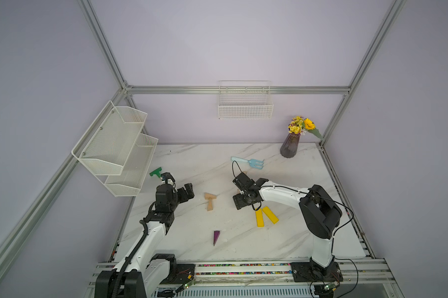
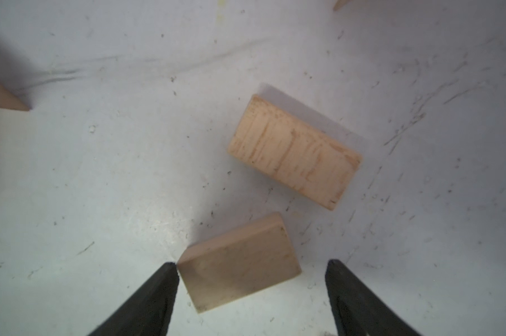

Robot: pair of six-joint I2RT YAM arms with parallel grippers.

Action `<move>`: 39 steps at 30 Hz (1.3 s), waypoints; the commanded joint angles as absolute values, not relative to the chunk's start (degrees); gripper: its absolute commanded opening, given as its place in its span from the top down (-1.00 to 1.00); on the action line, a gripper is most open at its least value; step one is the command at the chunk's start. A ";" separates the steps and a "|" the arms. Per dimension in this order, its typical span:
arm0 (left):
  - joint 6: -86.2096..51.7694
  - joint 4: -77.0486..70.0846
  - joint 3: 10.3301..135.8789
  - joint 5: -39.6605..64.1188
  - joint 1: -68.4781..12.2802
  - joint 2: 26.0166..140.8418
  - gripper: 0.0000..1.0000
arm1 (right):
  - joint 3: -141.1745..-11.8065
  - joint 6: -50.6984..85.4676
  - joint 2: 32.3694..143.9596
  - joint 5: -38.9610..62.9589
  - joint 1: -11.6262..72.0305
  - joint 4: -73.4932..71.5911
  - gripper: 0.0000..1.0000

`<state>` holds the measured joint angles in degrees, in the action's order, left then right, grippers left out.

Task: Assemble a small pinwheel with building blocks
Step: Assemble the building block at the center of the board.

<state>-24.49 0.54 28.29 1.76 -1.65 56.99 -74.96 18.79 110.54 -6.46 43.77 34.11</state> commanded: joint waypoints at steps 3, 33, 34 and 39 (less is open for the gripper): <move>-25.05 -1.05 30.59 1.94 -2.02 56.56 -1.00 | -75.91 15.33 111.79 -6.86 44.10 32.45 -0.67; -25.31 -2.10 30.31 2.02 -2.02 57.13 -1.00 | -74.41 25.93 113.33 -7.58 44.65 30.50 -0.08; -25.39 -2.33 30.16 2.02 -2.02 57.21 -1.00 | -74.78 27.64 113.67 -7.54 44.68 30.90 -0.06; -25.14 -2.47 30.95 2.71 -2.02 58.42 -1.00 | -76.54 33.90 114.66 -6.41 44.48 31.55 -0.05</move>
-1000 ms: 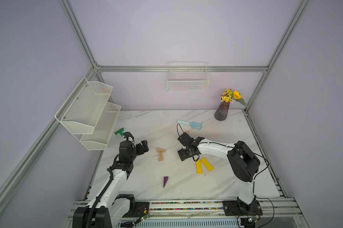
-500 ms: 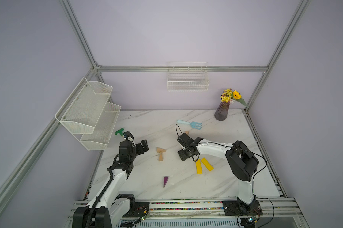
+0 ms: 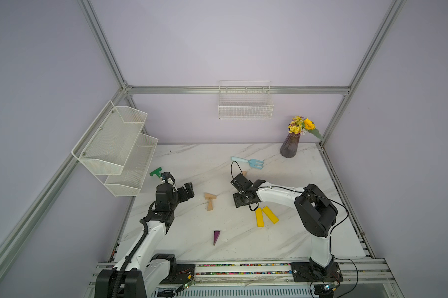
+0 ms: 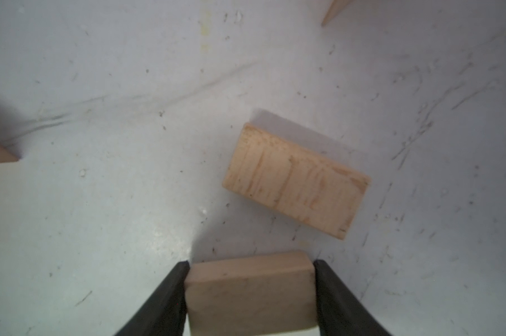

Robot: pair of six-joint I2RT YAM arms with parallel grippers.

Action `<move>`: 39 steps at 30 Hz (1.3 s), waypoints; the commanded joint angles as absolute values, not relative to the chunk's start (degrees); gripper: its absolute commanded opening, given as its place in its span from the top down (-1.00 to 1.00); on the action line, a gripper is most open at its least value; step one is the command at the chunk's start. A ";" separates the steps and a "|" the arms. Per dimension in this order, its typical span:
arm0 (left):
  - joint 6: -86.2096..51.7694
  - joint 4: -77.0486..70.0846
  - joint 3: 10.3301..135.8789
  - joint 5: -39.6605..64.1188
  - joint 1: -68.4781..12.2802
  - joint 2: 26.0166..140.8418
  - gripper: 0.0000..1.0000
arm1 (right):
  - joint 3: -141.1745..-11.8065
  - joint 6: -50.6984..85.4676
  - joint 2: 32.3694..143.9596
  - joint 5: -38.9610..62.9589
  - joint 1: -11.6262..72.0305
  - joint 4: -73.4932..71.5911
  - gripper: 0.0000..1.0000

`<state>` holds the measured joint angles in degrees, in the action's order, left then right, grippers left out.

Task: Assemble a small pinwheel with building blocks
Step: Assemble the building block at the center of the board.

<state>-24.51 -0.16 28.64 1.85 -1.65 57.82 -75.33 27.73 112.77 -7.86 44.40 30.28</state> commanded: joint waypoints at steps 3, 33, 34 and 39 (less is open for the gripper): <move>-25.14 -2.68 31.42 2.87 -1.98 58.80 -1.00 | -77.82 36.25 115.73 -5.64 44.46 31.77 -0.04; -25.49 -0.87 28.74 2.28 -2.02 54.76 -1.00 | -81.48 40.40 118.21 -10.00 41.64 35.93 -0.12; -25.49 -0.94 28.74 2.30 -1.98 54.89 -1.00 | -81.61 40.34 118.26 -10.25 41.54 35.99 -0.12; -25.49 -0.71 28.65 2.38 -2.02 54.80 -1.00 | -81.84 40.34 118.71 -10.81 41.05 36.30 -0.12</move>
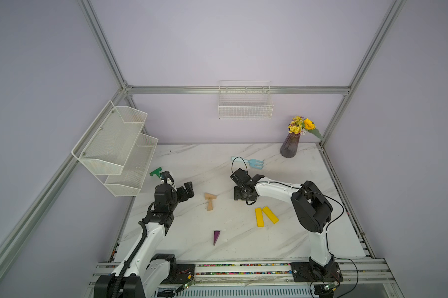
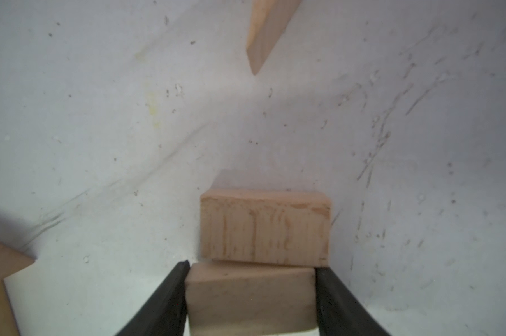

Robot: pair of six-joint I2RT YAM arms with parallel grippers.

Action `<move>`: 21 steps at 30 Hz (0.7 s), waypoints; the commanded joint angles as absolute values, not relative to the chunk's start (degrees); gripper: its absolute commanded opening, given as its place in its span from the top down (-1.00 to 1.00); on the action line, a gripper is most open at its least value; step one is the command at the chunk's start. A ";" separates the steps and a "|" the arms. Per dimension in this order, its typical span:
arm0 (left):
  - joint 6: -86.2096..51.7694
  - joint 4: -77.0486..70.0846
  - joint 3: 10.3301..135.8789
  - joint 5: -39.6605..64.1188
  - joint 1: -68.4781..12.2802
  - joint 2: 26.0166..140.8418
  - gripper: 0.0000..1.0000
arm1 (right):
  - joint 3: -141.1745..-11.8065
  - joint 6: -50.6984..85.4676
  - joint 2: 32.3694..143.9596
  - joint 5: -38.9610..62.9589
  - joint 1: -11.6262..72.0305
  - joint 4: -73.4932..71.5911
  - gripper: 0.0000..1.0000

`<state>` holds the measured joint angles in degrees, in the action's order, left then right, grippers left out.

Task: Assemble a small pinwheel with building blocks
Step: Assemble the building block at the center of the board.

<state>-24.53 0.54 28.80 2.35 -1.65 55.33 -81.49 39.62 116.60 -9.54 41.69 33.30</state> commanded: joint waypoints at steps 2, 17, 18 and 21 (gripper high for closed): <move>-25.49 -0.70 28.58 2.33 -2.02 54.76 -1.00 | -82.11 40.16 119.09 -10.97 41.04 36.45 -0.12; -25.66 -1.39 28.45 2.89 -2.02 55.68 -1.00 | -83.45 38.56 120.69 -12.83 40.97 37.92 -0.19; -25.66 -1.32 28.65 3.07 -2.02 55.89 -1.00 | -83.42 38.58 120.74 -12.89 40.96 37.96 -0.20; -25.66 -1.17 29.34 3.25 -2.02 56.16 -1.00 | -83.34 38.41 120.93 -13.03 40.95 38.06 -0.21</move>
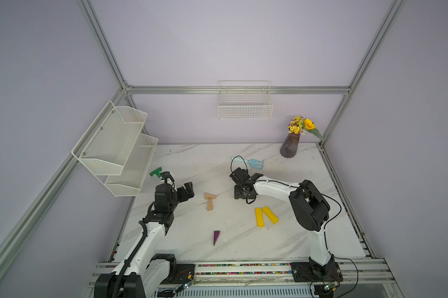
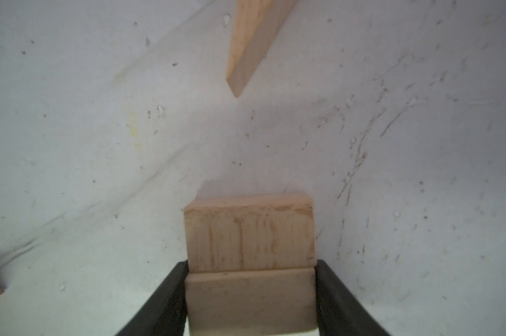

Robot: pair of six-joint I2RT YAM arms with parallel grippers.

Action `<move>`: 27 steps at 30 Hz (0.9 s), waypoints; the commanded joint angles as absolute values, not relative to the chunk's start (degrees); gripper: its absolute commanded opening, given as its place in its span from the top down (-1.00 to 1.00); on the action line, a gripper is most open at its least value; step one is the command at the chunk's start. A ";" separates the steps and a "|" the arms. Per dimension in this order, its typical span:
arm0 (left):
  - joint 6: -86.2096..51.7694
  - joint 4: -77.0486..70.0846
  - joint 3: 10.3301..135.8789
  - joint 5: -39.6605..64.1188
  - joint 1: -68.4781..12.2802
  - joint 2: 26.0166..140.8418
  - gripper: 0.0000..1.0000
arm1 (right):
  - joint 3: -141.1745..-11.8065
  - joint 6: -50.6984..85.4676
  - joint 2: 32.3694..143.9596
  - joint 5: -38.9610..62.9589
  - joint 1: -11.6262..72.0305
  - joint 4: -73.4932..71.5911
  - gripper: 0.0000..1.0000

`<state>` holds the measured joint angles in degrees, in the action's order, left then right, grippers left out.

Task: Assemble a small pinwheel with building blocks
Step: Assemble the building block at the center of the board.

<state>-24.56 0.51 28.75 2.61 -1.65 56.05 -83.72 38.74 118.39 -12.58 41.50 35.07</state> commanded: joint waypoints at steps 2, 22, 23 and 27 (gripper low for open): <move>-25.66 -1.20 29.44 3.25 -2.02 56.20 -1.00 | -83.33 38.28 121.11 -13.01 40.87 38.03 -0.23; -25.55 -0.01 28.85 2.50 -1.96 55.28 -1.00 | -84.19 37.62 121.71 -13.03 40.69 37.78 -0.45; -25.50 -0.01 28.83 2.46 -2.02 55.13 -1.00 | -84.24 37.47 121.64 -12.96 40.69 37.78 -0.46; -25.31 0.05 28.98 1.96 -2.02 54.85 -1.00 | -85.06 37.17 120.18 -12.53 40.69 38.08 -0.53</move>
